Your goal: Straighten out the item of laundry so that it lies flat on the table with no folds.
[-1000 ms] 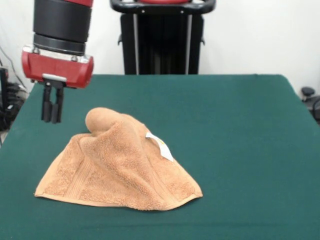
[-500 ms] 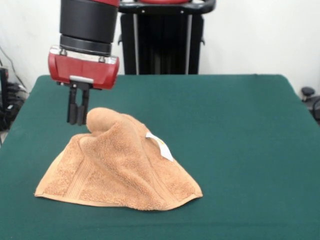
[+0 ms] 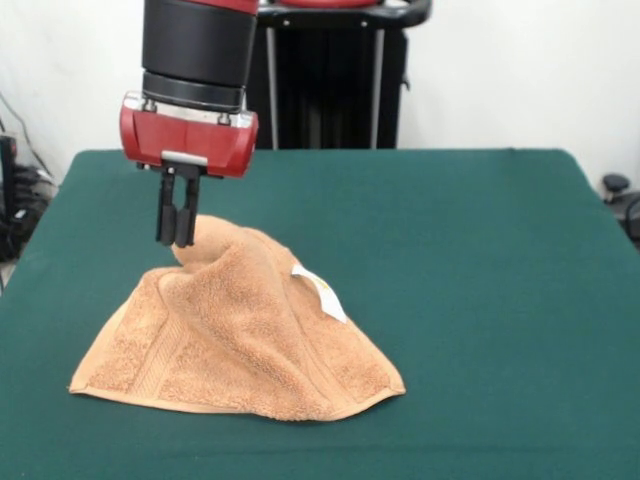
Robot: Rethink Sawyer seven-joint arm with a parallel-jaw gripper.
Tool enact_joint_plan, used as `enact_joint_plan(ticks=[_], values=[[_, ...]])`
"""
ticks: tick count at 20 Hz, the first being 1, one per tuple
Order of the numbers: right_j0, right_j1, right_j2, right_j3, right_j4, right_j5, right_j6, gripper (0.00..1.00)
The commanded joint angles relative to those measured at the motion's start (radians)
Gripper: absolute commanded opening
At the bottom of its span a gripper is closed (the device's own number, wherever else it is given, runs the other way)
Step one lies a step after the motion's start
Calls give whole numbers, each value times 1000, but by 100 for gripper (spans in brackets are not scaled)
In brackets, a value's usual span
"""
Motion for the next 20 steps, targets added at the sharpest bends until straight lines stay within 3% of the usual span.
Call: enact_joint_plan(ticks=[1,13,20], values=[[37,98,30,130,53,-59,276,0],[53,211,36,115,91,-194,288,0],[98,220,13,127,147,-210,305,0]])
